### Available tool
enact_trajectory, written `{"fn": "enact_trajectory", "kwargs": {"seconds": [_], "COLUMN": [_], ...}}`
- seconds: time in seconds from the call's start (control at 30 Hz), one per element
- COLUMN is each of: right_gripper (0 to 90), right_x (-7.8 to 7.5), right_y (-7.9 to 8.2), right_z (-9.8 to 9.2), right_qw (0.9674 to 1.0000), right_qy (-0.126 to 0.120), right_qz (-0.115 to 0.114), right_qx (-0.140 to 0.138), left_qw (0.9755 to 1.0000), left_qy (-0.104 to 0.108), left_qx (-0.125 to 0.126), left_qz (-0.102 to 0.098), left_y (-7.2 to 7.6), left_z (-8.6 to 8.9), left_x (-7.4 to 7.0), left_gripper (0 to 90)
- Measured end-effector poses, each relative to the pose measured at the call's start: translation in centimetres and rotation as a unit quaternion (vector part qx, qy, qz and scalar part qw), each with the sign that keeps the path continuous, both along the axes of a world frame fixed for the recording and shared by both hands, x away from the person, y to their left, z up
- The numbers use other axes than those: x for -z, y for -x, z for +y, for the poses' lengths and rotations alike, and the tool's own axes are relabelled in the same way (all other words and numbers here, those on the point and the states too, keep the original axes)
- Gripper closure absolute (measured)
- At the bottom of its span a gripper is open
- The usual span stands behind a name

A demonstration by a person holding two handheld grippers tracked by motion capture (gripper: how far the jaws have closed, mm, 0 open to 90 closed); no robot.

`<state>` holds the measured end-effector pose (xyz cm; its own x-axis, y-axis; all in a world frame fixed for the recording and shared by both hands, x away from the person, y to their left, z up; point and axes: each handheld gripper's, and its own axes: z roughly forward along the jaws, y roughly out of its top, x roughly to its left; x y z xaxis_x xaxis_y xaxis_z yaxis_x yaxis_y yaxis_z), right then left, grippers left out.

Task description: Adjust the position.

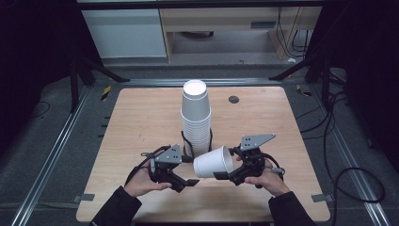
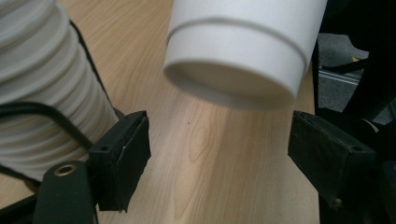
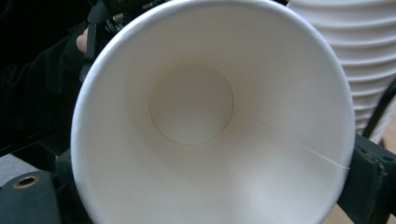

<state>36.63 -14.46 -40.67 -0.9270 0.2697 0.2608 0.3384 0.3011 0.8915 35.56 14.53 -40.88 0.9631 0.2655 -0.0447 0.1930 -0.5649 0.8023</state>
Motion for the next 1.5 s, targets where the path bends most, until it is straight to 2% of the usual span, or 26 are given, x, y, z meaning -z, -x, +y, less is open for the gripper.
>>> {"fn": "enact_trajectory", "kwargs": {"seconds": [0.2,0.27,0.37,0.53,0.63,0.67,0.7,0.77,0.9,0.97,1.0,1.07,1.13,1.23,1.43,1.5], "right_gripper": [9.2,9.3,9.2,9.1,9.1,9.1,9.1,9.1,9.0,9.0,9.0,9.0,9.0,9.0,9.1,9.1], "right_x": [-0.8,-1.0,-1.2,-1.4,-1.7,-1.7,-1.8,-1.9,-2.1,-2.3,-2.4,-2.5,-2.7,-3.0,-3.4,-3.6], "right_y": [-0.1,-0.2,-0.3,-0.5,-0.7,-0.9,-0.9,-1.2,-1.4,-1.5,-1.6,-1.7,-1.7,-1.7,-1.8,-2.0], "right_z": [-0.8,-1.0,-1.4,-1.8,-2.2,-2.4,-2.6,-2.9,-3.4,-3.7,-3.9,-4.2,-4.6,-5.1,-5.6,-5.8], "right_qw": [0.9995,0.999,0.9981,0.9947,0.9918,0.9904,0.9897,0.9874,0.9825,0.9796,0.9764,0.9743,0.9704,0.9663,0.9598,0.9565], "right_qy": [0.01,0.013,0.022,0.053,0.064,0.068,0.07,0.071,0.08,0.085,0.09,0.093,0.099,0.107,0.12,0.127], "right_qz": [-0.016,-0.021,-0.024,-0.03,-0.034,-0.034,-0.035,-0.033,-0.033,-0.035,-0.038,-0.036,-0.037,-0.038,-0.039,-0.04], "right_qx": [0.026,0.038,0.052,0.083,0.106,0.116,0.12,0.137,0.165,0.179,0.193,0.202,0.217,0.231,0.251,0.259], "left_qw": [0.9991,0.998,0.995,0.9884,0.9826,0.9816,0.9791,0.976,0.9712,0.9701,0.9701,0.9698,0.9692,0.968,0.9661,0.9655], "left_qy": [-0.002,-0.002,0.004,0.006,0.007,0.009,0.012,0.012,0.001,0.002,0.002,0.001,0.002,0.006,0.002,0.002], "left_qx": [-0.043,-0.063,-0.1,-0.151,-0.185,-0.19,-0.202,-0.216,-0.237,-0.241,-0.241,-0.243,-0.245,-0.249,-0.256,-0.259], "left_qz": [0.003,0.003,0.007,0.014,0.014,0.017,0.018,0.023,0.023,0.026,0.026,0.026,0.025,0.027,0.028,0.029], "left_y": [0.0,-0.1,-0.2,-0.6,-1.0,-1.1,-1.3,-1.5,-1.8,-1.9,-1.9,-1.9,-1.9,-2.0,-2.0,-2.1], "left_z": [2.0,2.8,4.3,6.4,7.3,7.5,7.8,8.1,8.4,8.5,8.5,8.5,8.6,8.8,8.8,8.8], "left_x": [0.2,0.2,0.4,1.1,1.5,1.6,1.8,2.1,2.6,2.7,2.8,2.8,2.8,2.8,2.9,2.9], "left_gripper": [20.6,20.4,20.1,19.9,19.7,19.2,19.1,19.1,19.1,19.0,19.1,19.0,19.1,19.3,19.5,19.5]}}
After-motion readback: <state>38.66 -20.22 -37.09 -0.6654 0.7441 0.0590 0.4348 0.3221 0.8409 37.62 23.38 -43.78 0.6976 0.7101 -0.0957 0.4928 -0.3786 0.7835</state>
